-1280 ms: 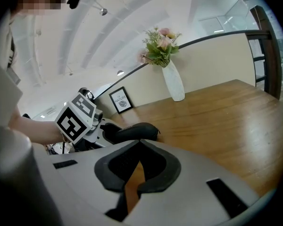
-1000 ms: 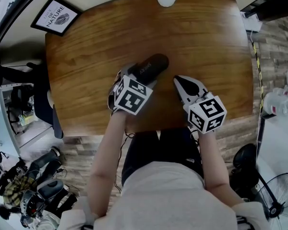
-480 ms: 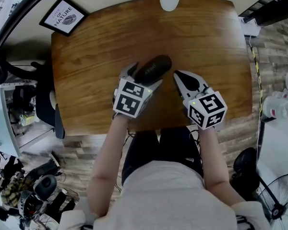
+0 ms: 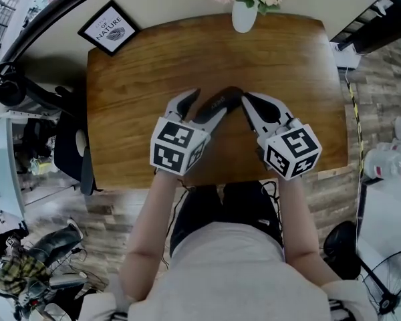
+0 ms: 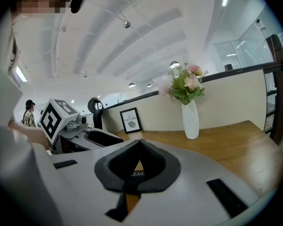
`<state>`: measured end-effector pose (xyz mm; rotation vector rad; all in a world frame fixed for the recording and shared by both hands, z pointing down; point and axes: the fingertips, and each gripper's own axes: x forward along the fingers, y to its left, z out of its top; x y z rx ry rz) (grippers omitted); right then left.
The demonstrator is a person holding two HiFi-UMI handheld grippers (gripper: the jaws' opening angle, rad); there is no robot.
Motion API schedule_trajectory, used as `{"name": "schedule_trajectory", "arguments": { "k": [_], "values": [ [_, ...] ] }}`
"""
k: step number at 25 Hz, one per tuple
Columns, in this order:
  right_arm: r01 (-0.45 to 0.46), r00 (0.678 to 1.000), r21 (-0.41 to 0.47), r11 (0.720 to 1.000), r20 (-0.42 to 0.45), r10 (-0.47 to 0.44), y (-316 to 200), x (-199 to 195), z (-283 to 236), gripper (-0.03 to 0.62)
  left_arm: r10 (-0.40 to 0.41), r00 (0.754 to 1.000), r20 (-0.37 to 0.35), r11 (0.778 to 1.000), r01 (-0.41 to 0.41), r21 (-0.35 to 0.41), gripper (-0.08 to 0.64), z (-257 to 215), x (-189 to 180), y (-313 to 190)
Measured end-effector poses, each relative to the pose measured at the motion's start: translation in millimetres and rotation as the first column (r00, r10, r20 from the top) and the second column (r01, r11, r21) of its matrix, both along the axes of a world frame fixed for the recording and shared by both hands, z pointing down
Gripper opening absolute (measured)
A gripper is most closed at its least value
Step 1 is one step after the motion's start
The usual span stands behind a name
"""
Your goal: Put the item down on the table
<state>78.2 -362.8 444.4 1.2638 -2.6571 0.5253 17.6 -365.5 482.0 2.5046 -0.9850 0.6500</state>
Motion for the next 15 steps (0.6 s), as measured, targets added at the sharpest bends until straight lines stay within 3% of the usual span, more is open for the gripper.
{"name": "schedule_trajectory", "arguments": {
  "k": [4, 15],
  "values": [
    [0.026, 1.000, 0.041, 0.999, 0.011, -0.027, 2.5, -9.8, -22.8, 0.011, -0.011, 0.999, -0.035, 0.998, 0.013, 0.058, 0.267, -30.8, -6.8, 4.7],
    [0.117, 0.993, 0.128, 0.985, -0.019, -0.115, 14.2, -39.8, -66.8, 0.011, -0.087, 0.988, -0.130, 0.981, 0.108, 0.161, 0.031, -87.0, -29.4, 12.8]
  ]
}}
